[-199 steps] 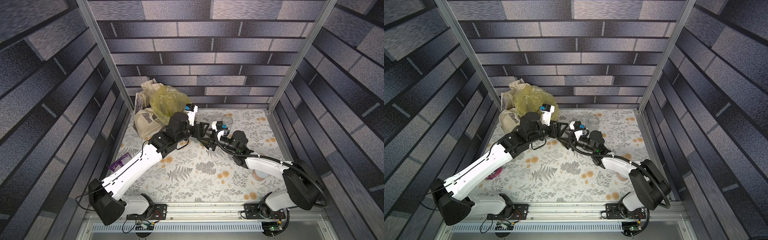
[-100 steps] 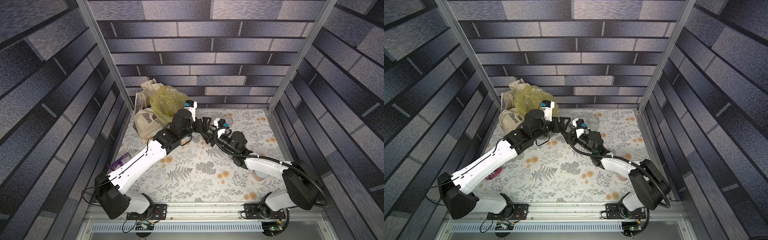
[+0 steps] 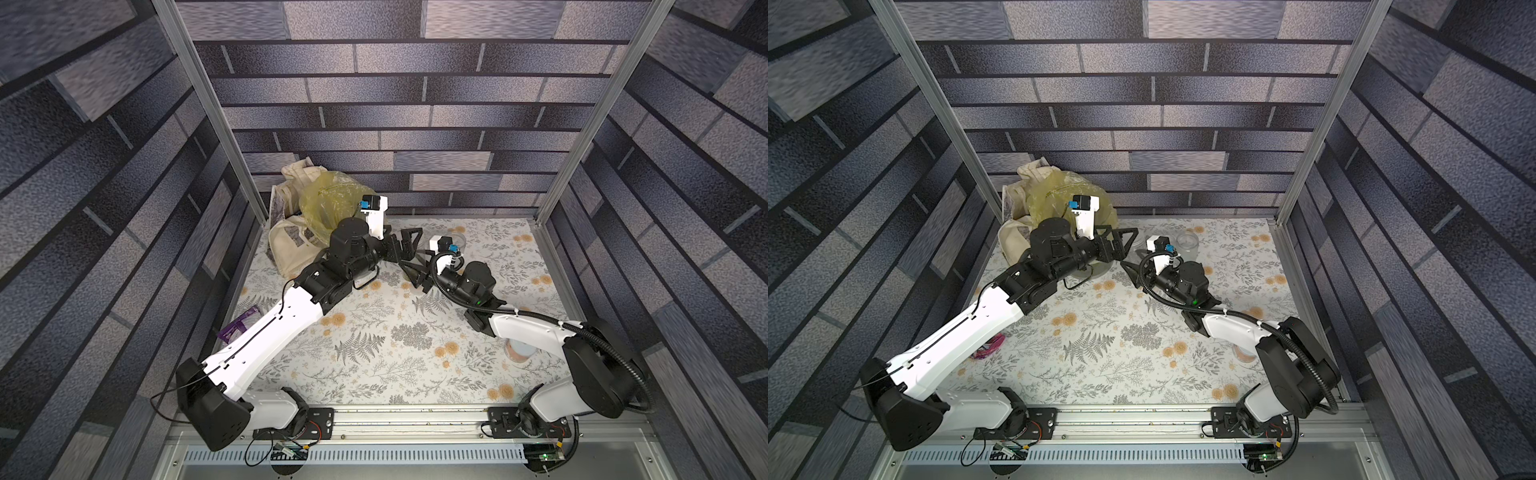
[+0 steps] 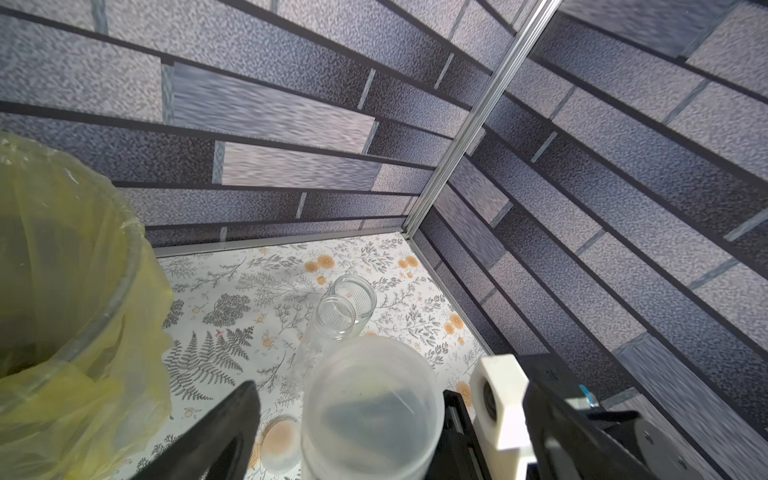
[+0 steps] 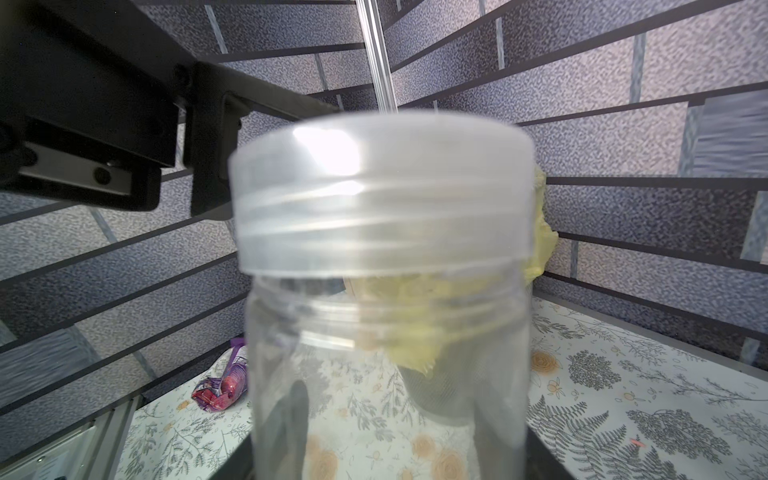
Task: Empty moldy mung beans from jars
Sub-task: Unscrew the lid from the jar.
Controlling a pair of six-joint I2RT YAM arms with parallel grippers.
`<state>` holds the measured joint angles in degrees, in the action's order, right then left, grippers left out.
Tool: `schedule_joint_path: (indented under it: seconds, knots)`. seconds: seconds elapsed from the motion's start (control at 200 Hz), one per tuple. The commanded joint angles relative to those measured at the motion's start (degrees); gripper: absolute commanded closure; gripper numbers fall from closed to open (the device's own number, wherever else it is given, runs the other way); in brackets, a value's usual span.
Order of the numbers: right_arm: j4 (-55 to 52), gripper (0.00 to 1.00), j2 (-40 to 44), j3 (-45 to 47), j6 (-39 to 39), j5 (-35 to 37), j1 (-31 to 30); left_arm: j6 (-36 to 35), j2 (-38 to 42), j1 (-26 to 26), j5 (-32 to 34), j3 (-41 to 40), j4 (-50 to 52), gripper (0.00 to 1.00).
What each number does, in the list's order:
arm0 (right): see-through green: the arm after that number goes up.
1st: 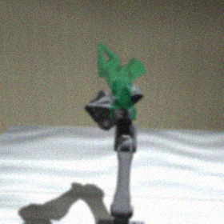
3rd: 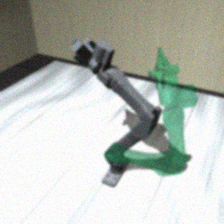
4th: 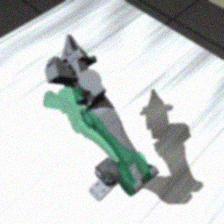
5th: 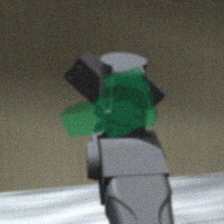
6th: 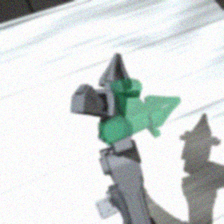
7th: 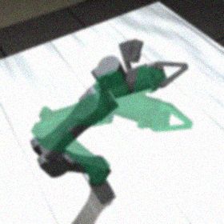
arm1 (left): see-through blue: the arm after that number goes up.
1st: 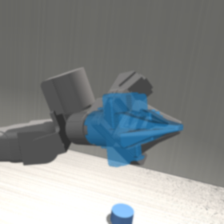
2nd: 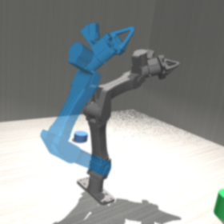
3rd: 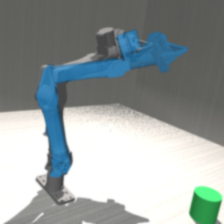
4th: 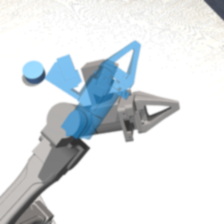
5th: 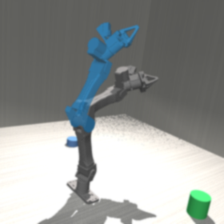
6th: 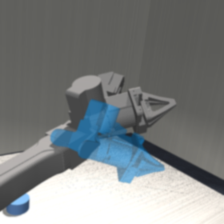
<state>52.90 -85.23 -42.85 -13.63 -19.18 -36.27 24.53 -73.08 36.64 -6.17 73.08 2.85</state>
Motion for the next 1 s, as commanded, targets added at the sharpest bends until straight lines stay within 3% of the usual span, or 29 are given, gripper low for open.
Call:
schedule_joint_path:
  seconds: [0.0, 0.14, 0.396, 0.711, 0.997]
  knots:
    - [2.04, 0.5, 2.05, -2.12, -4.68, -8.8, 1.07, -2.18, 5.01, -2.28, -6.44, -4.57, -7.78, 0.0]
    - [5.62, 0.5, 3.05, -2.2, -9.38, -13.21, 1.46, -4.08, 6.77, -4.47, -17.45, -8.28, -11.56, 0.07]
    - [10.26, 0.5, 3.35, -2.3, -14.36, -16.96, 1.64, -8.04, 4.37, -3.99, -26.59, -9.18, -13.41, 0.09]
    - [12.39, 0.5, 3.23, -2.25, -15.86, -18.7, 1.82, -10.03, 2.16, -2.81, -25.05, -7.54, -12.69, 0.12]
    - [12.13, 0.51, 1.68, -3.04, -16.27, -19.26, 1.81, -9.52, -0.12, -2.81, -26.52, -5.43, -13.05, 0.21]
